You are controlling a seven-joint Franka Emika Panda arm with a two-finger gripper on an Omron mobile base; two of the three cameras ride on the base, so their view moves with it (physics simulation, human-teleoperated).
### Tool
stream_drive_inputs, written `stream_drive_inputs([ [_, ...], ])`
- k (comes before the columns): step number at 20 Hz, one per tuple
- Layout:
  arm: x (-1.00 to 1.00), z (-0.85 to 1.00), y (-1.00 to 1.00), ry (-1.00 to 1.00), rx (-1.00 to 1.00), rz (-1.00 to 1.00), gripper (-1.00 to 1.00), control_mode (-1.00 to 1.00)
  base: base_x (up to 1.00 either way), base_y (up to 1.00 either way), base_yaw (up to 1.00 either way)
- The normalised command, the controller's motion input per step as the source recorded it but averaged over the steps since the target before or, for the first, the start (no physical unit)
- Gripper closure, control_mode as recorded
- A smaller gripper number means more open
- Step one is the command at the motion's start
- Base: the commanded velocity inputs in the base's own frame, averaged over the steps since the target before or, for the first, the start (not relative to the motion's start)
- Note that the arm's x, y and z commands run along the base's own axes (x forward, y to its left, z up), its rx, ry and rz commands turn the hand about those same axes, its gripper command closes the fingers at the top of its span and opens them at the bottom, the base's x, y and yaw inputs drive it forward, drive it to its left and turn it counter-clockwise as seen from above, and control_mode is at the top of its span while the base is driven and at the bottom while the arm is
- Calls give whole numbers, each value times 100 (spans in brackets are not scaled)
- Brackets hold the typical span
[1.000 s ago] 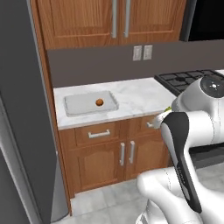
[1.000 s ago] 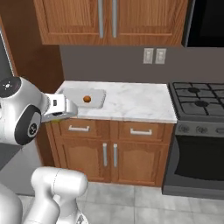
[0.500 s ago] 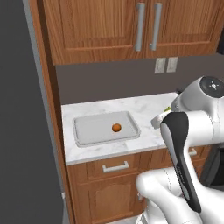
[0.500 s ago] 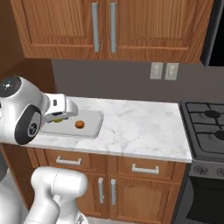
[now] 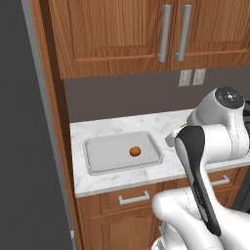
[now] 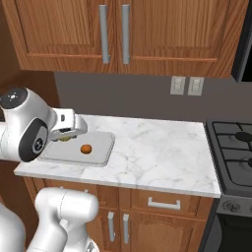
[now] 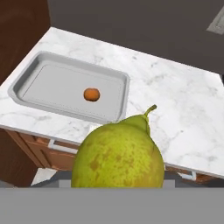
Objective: Pick the tangerine and pear from the fridge and place them inside the tupperware on the counter.
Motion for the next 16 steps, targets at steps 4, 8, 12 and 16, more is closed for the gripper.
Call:
stream_drive_inputs([
  [4,12,-67,25,9,0,0,100,-100,0,0,0],
  [8,18,-57,31,10,0,0,100,-100,0,0,0],
  [12,31,-39,36,8,0,0,100,-100,0,0,0],
  [16,38,-12,25,9,0,2,100,-100,0,0,0],
])
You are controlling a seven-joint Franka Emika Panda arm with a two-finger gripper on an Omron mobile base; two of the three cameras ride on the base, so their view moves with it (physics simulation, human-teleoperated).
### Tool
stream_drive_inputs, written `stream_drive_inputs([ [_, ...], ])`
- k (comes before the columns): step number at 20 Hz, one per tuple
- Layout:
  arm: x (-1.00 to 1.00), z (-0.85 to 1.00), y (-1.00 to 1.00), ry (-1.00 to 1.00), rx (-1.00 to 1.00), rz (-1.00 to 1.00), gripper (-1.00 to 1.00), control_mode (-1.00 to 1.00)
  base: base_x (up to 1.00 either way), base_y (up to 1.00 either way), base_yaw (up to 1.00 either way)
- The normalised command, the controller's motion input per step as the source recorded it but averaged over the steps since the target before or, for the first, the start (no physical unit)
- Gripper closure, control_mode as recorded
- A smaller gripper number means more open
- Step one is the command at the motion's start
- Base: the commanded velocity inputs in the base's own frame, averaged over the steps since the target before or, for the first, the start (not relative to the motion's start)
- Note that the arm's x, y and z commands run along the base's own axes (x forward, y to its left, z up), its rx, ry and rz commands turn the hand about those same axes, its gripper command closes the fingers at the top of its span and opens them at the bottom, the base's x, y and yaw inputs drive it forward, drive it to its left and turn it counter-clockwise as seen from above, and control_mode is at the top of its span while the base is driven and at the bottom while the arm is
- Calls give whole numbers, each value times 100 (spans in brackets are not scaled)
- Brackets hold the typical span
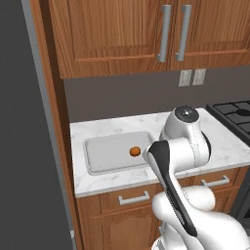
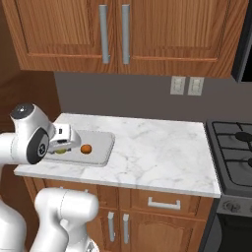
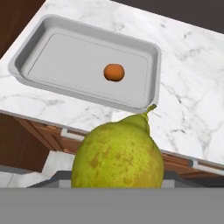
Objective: Pick the tangerine and pear from the fridge and place them inside the tupperware on the counter.
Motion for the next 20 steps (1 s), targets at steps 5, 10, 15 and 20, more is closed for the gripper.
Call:
stream_drive_inputs([
  [5,37,0,13,11,1,3,100,-100,0,0,0],
  [10,39,-1,9,12,2,4,100,-100,0,0,0],
  [15,28,-23,19,5,0,5,100,-100,0,0,0],
  [20,21,-36,40,0,0,4,100,-100,0,0,0],
])
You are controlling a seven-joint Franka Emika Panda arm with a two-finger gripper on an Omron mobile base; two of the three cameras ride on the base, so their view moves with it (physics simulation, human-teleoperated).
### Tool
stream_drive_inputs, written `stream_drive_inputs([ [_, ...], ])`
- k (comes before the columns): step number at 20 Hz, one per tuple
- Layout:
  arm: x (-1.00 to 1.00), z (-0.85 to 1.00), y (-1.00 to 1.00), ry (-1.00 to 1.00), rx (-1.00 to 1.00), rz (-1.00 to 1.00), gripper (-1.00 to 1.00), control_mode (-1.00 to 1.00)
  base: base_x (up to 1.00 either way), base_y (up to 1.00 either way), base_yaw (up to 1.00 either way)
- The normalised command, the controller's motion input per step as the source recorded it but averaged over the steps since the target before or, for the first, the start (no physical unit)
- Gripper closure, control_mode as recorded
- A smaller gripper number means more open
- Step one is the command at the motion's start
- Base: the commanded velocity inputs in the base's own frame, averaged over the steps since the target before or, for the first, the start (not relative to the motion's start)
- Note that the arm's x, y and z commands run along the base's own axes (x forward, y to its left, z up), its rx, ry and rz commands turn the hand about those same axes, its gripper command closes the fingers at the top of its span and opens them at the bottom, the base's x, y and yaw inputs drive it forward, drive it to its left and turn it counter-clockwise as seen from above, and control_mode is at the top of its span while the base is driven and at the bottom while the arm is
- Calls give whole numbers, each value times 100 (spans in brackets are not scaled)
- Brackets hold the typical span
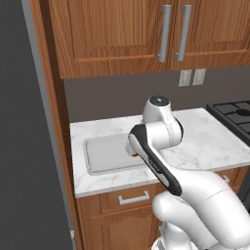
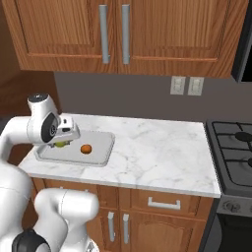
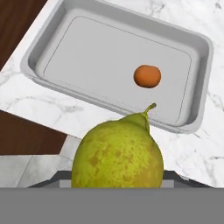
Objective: Pick the tangerine and pear from the fridge and place them inside the tupperware on the counter.
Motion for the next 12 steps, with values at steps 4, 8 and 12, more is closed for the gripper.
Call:
stream_drive_inputs([
  [4,24,-37,47,0,0,1,100,-100,0,0,0],
  [8,33,-22,20,1,0,0,100,-100,0,0,0],
  [12,44,-19,0,2,0,0,100,-100,0,0,0],
])
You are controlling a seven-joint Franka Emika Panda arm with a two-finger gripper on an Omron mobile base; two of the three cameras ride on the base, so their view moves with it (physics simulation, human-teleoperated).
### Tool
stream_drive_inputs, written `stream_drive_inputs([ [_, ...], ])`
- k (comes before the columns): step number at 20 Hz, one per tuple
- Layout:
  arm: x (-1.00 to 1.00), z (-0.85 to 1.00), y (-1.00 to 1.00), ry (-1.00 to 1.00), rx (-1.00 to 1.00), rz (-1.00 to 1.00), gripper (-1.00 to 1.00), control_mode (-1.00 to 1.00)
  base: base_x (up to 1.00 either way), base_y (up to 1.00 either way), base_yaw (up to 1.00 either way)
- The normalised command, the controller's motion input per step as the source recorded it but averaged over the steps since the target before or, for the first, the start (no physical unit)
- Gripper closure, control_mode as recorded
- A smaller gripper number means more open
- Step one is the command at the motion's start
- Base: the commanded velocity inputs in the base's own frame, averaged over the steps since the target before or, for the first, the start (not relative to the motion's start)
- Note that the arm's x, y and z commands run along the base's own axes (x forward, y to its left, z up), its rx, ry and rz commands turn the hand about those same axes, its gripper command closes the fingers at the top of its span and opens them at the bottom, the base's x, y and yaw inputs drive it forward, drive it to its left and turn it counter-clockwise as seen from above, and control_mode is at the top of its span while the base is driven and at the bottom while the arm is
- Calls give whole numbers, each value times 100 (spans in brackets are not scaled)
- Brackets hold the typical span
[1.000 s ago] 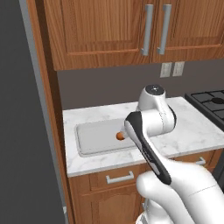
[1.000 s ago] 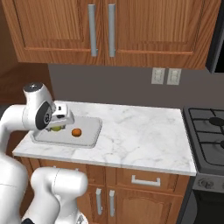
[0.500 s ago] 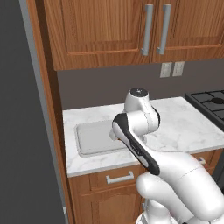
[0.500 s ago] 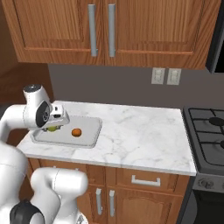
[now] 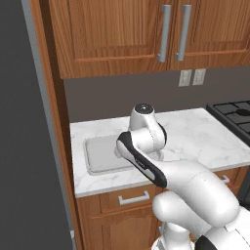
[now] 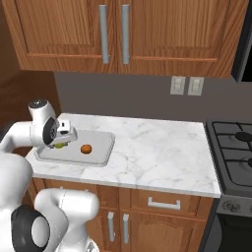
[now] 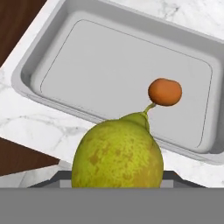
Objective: Pick the tangerine and pear from the fridge and place them inside the tupperware on the counter.
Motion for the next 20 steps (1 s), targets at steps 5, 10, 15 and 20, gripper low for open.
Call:
stream_drive_inputs([
  [5,51,-24,1,1,0,0,100,-100,0,0,0],
  [10,50,-29,10,1,0,0,100,-100,0,0,0],
  [15,43,-31,21,2,0,0,100,-100,0,0,0],
  [20,40,-31,21,2,0,0,100,-100,0,0,0],
])
